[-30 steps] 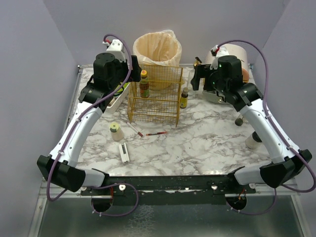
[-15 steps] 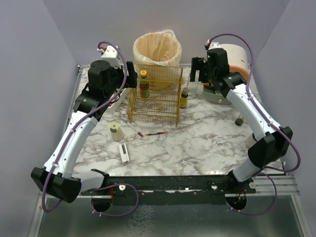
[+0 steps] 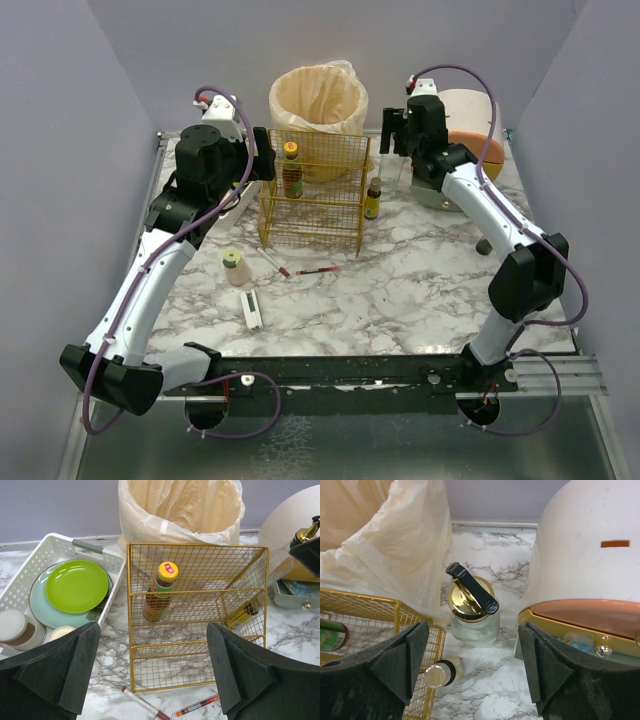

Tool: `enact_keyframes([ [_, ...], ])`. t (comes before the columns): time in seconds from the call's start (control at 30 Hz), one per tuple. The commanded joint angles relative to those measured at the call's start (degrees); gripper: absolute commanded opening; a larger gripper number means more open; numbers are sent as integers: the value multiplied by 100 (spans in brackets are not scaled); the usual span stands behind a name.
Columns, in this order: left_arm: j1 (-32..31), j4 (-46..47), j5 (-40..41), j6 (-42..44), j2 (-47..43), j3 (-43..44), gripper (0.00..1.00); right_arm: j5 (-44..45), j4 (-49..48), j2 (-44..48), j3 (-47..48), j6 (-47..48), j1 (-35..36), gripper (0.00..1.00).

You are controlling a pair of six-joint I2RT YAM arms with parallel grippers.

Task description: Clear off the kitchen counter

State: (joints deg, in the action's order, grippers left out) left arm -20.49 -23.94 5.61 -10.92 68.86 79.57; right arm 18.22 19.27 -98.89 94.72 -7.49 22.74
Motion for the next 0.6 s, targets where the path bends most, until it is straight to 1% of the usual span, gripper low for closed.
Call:
enact_keyframes([
  [0.0,-8,-150,94,-11,-134,-97,94,-9,-265,-431,206,-29,-50,81],
  [0.17,1,-154,116,-18,-146,-151,95,34,-356,-629,117,-167,-66,83],
  [0.57,1,-229,134,11,-170,-161,95,39,-759,-856,-264,-294,-180,83],
])
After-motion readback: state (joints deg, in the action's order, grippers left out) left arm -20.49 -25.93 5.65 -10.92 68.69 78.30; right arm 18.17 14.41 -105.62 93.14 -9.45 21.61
